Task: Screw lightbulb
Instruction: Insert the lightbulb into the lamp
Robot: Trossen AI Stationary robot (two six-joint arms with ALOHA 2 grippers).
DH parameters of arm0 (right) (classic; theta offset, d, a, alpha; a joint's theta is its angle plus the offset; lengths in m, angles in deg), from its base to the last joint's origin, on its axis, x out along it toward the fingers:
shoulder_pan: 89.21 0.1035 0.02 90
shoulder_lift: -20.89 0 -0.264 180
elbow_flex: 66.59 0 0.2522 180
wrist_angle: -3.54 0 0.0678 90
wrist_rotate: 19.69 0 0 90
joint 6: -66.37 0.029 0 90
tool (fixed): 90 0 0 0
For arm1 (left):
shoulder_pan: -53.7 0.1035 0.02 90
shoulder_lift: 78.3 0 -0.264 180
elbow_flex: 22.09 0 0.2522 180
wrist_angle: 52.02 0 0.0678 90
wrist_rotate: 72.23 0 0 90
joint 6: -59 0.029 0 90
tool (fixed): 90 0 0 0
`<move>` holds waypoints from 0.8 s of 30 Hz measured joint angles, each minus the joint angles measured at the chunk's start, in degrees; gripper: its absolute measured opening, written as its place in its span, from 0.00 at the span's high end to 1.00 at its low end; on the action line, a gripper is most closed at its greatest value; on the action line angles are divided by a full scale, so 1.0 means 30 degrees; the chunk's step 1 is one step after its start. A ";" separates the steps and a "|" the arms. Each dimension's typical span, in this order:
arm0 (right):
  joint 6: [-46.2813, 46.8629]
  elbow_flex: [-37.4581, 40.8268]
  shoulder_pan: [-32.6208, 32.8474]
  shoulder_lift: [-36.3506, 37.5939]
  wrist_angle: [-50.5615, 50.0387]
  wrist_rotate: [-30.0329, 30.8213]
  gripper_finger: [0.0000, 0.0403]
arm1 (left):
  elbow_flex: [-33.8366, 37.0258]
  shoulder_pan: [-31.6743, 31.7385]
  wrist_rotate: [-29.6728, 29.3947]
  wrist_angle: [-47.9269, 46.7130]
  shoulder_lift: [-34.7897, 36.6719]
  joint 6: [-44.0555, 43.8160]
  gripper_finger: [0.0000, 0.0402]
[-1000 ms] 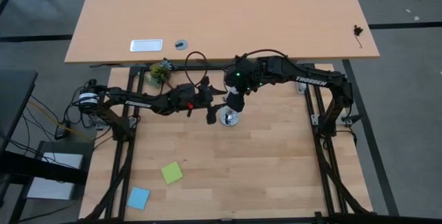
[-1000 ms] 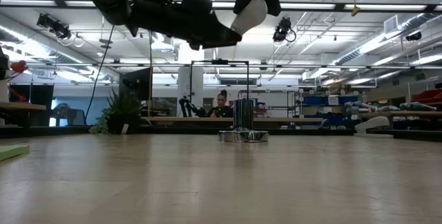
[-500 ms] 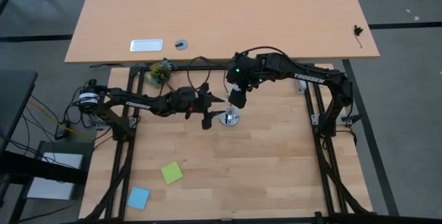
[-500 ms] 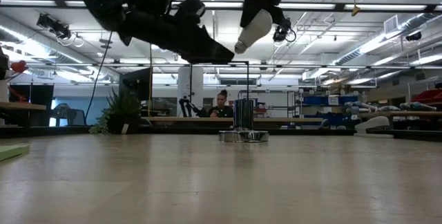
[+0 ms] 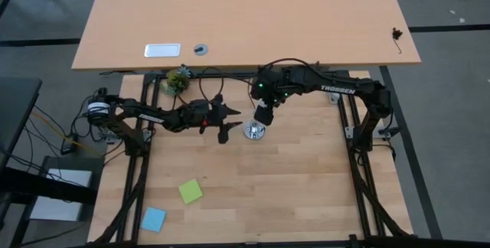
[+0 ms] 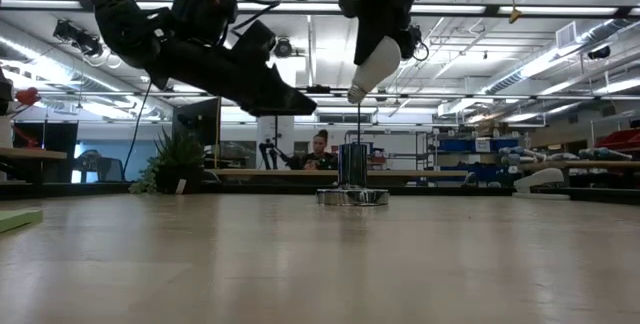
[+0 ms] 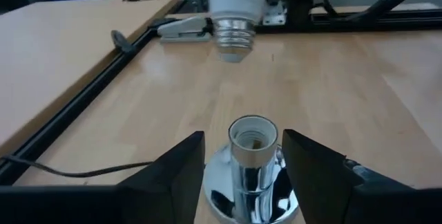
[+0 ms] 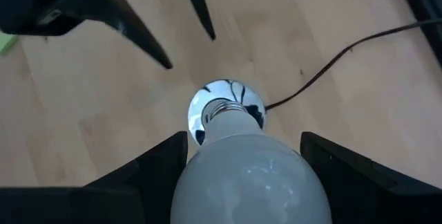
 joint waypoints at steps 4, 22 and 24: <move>-0.0007 0.0032 0.0141 0.0000 0.0515 -0.0446 0.31 | 0.0042 0.0053 -0.0695 0.0445 -0.0920 0.0082 0.55; -0.0944 0.0054 0.0605 -0.1284 0.0140 -0.0832 0.31 | -0.2832 0.0255 -0.1440 0.3733 -0.7646 0.0060 0.71; -0.1046 0.0047 0.0550 -0.1483 -0.0220 -0.0777 0.31 | -0.2925 0.0275 -0.1451 0.3607 -0.7664 0.0060 0.72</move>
